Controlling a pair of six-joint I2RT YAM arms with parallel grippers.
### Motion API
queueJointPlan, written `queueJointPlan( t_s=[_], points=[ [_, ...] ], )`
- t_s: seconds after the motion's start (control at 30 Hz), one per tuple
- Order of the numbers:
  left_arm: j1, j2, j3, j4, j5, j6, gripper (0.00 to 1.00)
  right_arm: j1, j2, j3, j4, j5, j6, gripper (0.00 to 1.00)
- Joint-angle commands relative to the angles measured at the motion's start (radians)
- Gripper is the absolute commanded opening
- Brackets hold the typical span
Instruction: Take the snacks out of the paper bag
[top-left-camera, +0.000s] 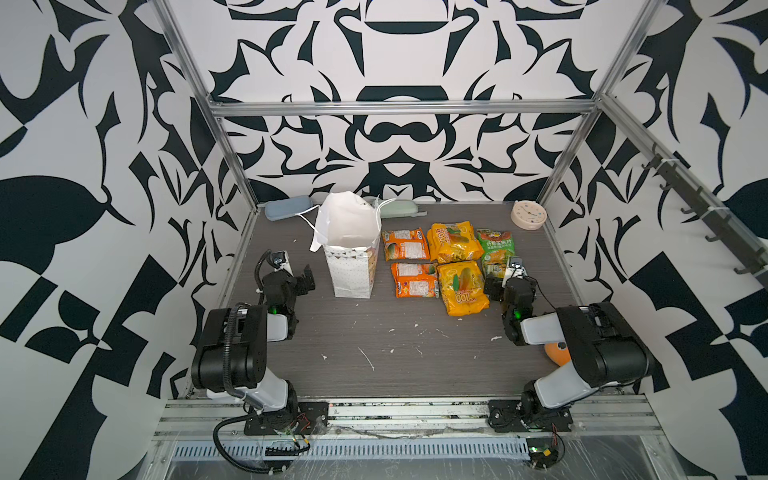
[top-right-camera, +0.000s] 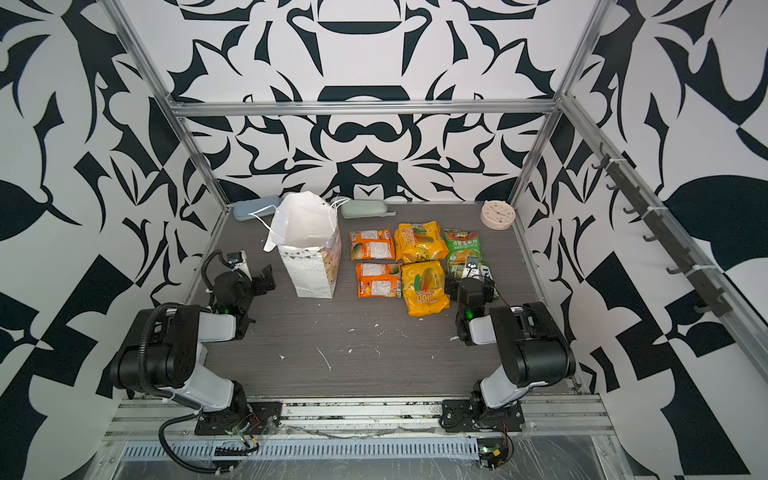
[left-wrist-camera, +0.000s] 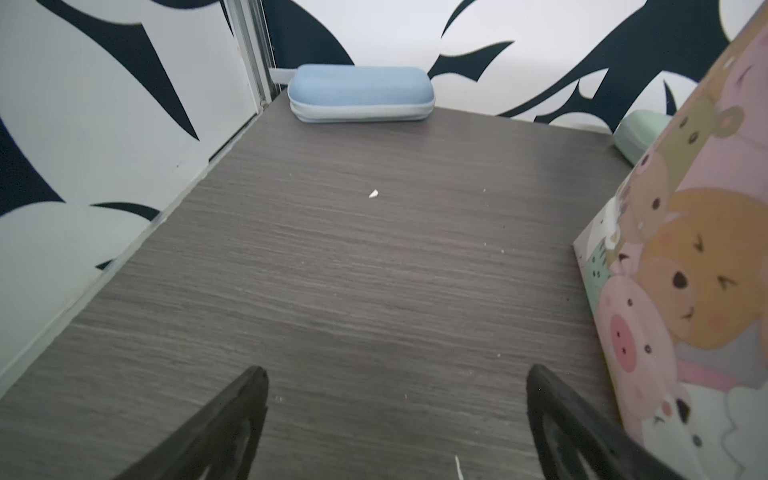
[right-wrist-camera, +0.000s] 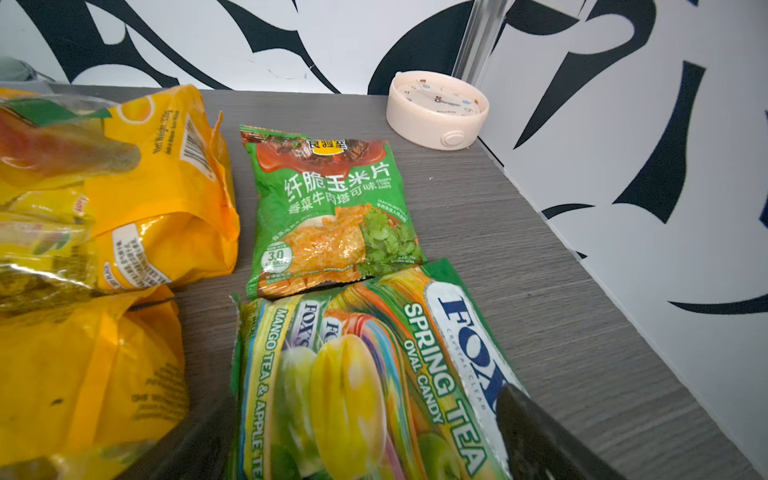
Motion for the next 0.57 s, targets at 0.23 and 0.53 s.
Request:
queueJointPlan(
  t_s=[0.23,0.53],
  points=[
    [0.002,-0.011,0.006,-0.020,-0.002,0.009,0.99,0.000,-0.009,0.020,0.000,-0.012,-0.007,1.00],
    [0.003,-0.008,0.009,-0.024,0.004,0.013,0.99,-0.007,-0.005,0.020,0.001,-0.039,-0.010,1.00]
  ],
)
